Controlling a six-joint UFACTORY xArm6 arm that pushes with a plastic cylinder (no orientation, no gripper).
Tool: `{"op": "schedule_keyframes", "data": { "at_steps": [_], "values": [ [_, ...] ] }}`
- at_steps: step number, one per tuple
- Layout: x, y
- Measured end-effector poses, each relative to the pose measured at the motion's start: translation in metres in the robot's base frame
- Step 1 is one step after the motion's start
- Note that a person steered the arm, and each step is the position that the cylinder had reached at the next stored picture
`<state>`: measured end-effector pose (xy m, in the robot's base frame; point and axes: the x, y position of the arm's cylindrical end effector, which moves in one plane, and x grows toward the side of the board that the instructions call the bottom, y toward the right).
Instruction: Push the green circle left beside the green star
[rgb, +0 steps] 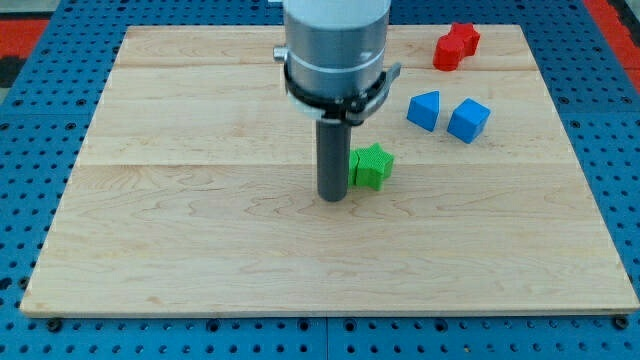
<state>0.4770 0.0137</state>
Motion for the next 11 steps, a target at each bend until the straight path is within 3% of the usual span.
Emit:
{"op": "schedule_keyframes", "data": {
  "at_steps": [1,2,3,4,5,6,7,8,10,11],
  "values": [
    [-0.003,0.042],
    [-0.036,0.089],
    [-0.015,0.099],
    [0.045,0.005],
    [-0.009,-0.017],
    [-0.048,0.031],
    [0.009,0.048],
    [0.069,0.145],
    [0.016,0.331],
    [-0.009,0.331]
  ]
}}
